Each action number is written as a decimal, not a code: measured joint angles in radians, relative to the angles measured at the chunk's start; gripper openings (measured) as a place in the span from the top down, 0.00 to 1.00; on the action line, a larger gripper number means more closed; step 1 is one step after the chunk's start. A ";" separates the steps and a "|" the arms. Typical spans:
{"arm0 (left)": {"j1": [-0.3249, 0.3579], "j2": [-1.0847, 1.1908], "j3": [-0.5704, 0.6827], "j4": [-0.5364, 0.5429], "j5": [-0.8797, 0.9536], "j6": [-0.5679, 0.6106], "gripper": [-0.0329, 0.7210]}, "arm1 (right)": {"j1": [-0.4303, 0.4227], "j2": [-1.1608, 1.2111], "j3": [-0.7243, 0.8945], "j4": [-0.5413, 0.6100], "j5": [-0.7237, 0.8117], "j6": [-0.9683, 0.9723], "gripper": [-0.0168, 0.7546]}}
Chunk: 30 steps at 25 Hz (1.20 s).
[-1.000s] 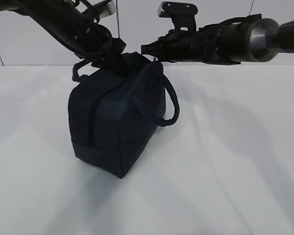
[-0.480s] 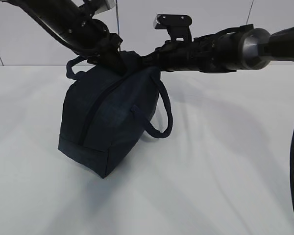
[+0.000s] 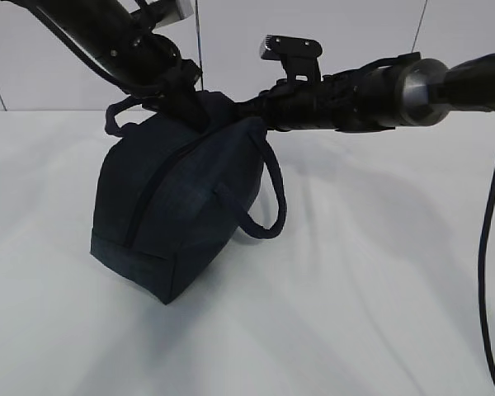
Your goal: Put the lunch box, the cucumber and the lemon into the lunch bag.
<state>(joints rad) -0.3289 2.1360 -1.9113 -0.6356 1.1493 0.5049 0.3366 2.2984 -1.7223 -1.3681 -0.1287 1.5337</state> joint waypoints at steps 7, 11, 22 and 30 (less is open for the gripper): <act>0.000 0.000 0.000 0.000 0.006 0.000 0.97 | -0.002 0.002 0.000 -0.057 -0.002 0.023 0.98; 0.000 0.000 0.000 0.000 0.007 0.000 0.97 | -0.003 0.002 0.000 -0.070 -0.010 0.023 0.98; 0.000 -0.001 0.000 0.000 0.015 0.000 0.95 | -0.003 -0.069 0.002 -0.320 -0.021 0.023 0.98; 0.000 -0.001 0.000 0.009 0.038 0.000 0.76 | -0.005 -0.121 0.007 -0.397 -0.028 0.030 0.91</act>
<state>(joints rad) -0.3289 2.1345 -1.9113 -0.6264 1.1873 0.5049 0.3312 2.1776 -1.7148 -1.7647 -0.1562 1.5638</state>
